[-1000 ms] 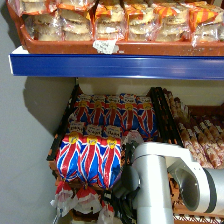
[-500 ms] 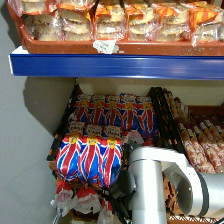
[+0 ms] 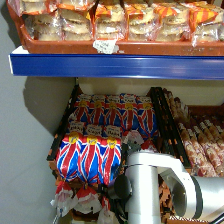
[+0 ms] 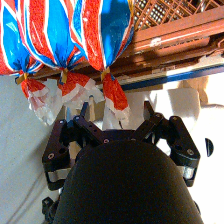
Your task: Pick up bread
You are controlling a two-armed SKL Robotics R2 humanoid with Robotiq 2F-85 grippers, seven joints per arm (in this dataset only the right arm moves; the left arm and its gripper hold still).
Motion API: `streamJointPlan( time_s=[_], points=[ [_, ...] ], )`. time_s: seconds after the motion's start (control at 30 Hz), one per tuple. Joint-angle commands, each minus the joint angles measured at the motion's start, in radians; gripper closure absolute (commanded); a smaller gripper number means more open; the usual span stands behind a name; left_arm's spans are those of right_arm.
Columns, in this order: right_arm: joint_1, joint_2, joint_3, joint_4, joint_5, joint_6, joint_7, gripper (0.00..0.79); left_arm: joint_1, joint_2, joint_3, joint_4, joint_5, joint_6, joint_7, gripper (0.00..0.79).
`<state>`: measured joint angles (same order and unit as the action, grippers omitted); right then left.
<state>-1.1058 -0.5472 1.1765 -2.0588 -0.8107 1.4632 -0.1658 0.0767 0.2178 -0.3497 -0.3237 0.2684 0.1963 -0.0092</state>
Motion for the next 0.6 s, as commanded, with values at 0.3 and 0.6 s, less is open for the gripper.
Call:
streamJointPlan(
  time_s=[0.3, 0.6],
  points=[
    [0.013, 0.03, 0.019, 0.031, 0.066, -0.007, -0.003, 0.0, 0.0, 0.0, 0.0, 0.0, 0.0, 0.0, 0.0, 0.785],
    [0.02, 0.05, 0.03, 0.062, 0.097, -0.018, 0.0, 0.0, 0.0, 0.0, 0.0, 0.0, 0.0, 0.0, 0.0, 0.785]
  ],
)
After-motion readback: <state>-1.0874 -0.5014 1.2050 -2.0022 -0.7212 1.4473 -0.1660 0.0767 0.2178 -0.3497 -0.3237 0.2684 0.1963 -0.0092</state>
